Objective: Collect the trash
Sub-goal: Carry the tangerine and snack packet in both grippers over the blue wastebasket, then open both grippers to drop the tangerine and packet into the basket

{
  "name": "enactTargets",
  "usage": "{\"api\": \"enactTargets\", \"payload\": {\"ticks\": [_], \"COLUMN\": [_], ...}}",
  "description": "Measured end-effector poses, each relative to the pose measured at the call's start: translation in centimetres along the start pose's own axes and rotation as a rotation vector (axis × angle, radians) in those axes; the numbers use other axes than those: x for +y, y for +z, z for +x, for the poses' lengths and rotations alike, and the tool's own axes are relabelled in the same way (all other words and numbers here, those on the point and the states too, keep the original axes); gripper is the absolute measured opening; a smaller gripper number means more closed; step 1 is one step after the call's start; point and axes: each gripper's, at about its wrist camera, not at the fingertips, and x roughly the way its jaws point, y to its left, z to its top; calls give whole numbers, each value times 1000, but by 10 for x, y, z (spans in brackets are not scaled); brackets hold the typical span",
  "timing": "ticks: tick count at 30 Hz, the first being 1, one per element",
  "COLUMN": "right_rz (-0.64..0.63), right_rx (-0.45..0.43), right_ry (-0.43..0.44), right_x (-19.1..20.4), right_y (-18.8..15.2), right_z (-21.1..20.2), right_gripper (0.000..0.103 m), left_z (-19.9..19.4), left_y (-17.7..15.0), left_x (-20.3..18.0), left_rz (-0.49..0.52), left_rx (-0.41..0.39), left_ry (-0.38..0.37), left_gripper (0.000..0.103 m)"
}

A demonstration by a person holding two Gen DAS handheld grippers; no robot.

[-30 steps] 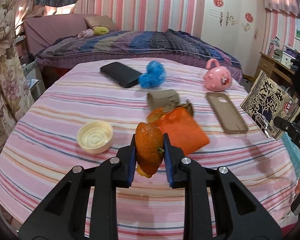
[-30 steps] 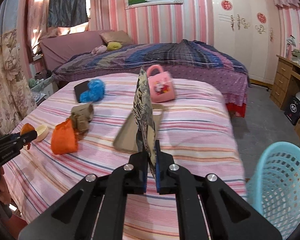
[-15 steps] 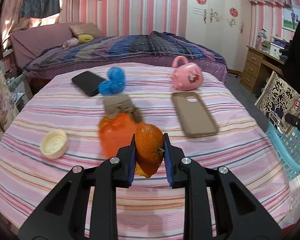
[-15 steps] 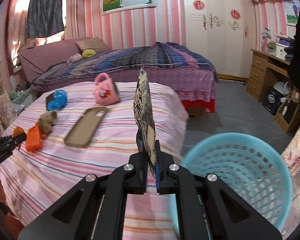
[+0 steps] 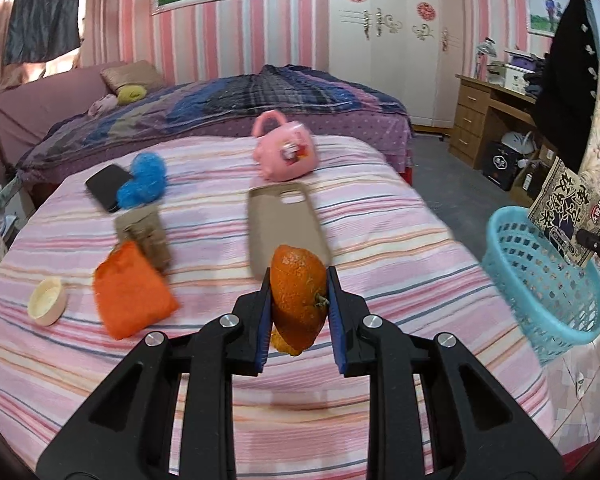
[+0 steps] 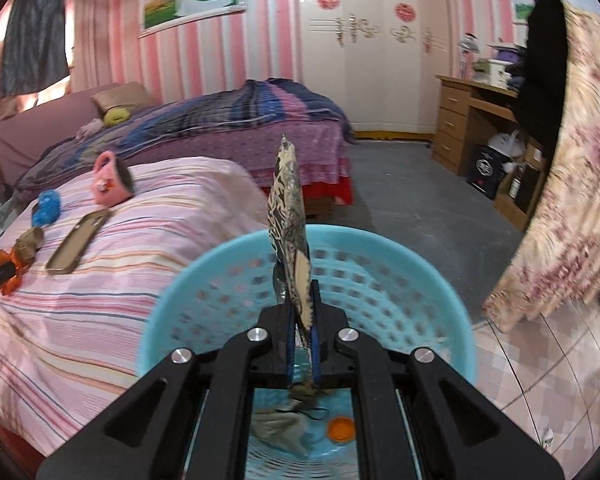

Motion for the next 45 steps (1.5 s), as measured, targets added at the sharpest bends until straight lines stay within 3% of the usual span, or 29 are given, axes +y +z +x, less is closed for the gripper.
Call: {"api": "enactTargets", "payload": {"ticks": [11, 21, 31, 34, 39, 45], "right_rz": [24, 47, 56, 58, 57, 36], "right_rx": [31, 42, 42, 45, 41, 47], "right_ry": [-47, -64, -81, -81, -83, -81], "right_x": [-42, -57, -67, -68, -67, -59], "right_y": [-11, -14, -17, -18, -18, -20], "right_z": [5, 15, 14, 13, 12, 13], "right_gripper": [6, 6, 6, 6, 6, 6], "left_z": [15, 38, 51, 55, 51, 41], "left_y": [17, 20, 26, 30, 34, 38], "left_x": [-100, -182, -218, -217, -203, -182], "left_rz": [41, 108, 140, 134, 121, 126], "left_rx": [-27, -17, -17, -7, -39, -79], "left_ry": [-139, -233, -291, -300, -260, -194], "left_gripper": [23, 23, 26, 36, 75, 88]}}
